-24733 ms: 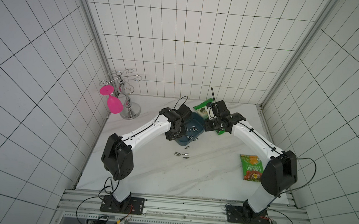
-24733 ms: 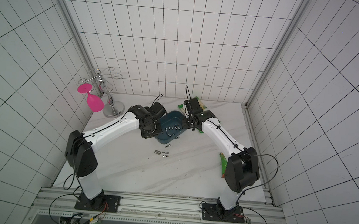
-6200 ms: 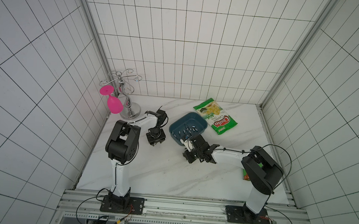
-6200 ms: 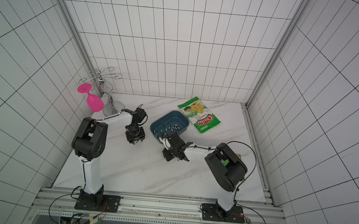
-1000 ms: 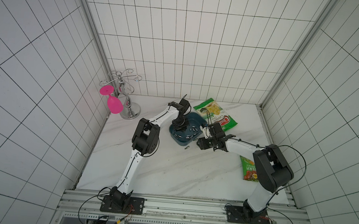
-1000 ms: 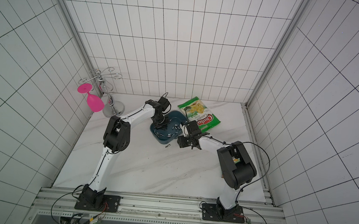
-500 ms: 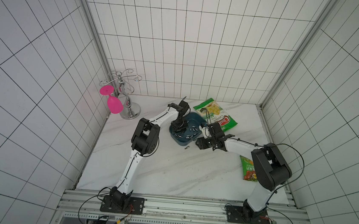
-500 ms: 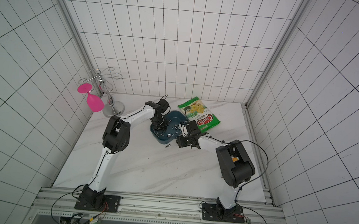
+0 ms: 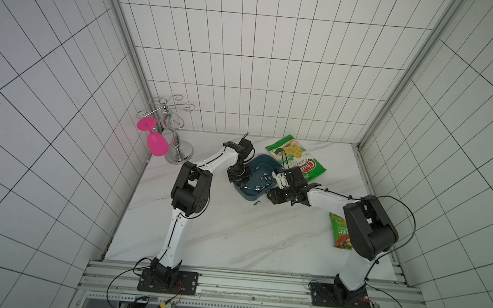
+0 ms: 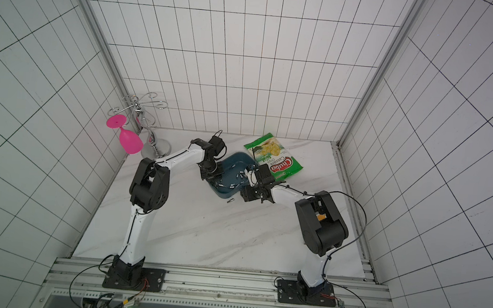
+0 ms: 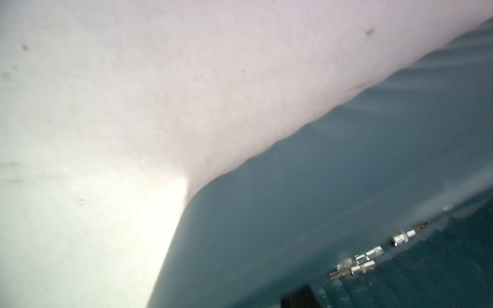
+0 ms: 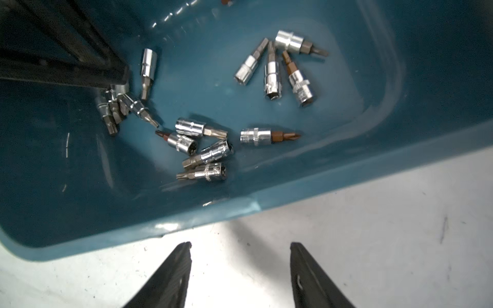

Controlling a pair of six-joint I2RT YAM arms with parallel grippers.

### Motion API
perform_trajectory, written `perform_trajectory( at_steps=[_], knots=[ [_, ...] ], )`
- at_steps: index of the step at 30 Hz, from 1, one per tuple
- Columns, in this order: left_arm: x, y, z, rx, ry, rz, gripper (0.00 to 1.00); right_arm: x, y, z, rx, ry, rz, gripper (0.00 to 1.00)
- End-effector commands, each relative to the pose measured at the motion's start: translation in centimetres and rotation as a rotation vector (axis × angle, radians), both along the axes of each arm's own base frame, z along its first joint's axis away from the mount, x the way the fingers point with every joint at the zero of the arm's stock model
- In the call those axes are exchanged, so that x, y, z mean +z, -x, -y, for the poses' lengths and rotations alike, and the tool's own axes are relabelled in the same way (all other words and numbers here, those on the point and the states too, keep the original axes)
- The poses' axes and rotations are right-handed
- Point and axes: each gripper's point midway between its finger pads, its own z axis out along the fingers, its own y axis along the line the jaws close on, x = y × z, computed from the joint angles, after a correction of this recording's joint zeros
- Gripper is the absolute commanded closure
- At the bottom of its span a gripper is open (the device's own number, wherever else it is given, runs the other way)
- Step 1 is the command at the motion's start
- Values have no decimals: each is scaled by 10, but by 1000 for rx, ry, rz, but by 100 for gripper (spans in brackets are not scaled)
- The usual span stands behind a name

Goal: Put the bit on the desktop into the storage box
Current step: Move the storage box to the center of the board.

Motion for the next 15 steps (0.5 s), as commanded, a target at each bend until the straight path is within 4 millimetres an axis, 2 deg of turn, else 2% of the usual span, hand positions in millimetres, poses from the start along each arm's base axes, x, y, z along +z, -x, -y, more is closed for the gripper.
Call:
perform_trajectory(
  at_steps=[1, 15],
  knots=[
    [17, -6, -10, 7, -7, 58, 72, -1, -6, -4, 17, 0, -6, 38],
    [18, 7, -48, 53, -39, 46, 72, -3, -13, -11, 41, 9, -18, 37]
  ],
)
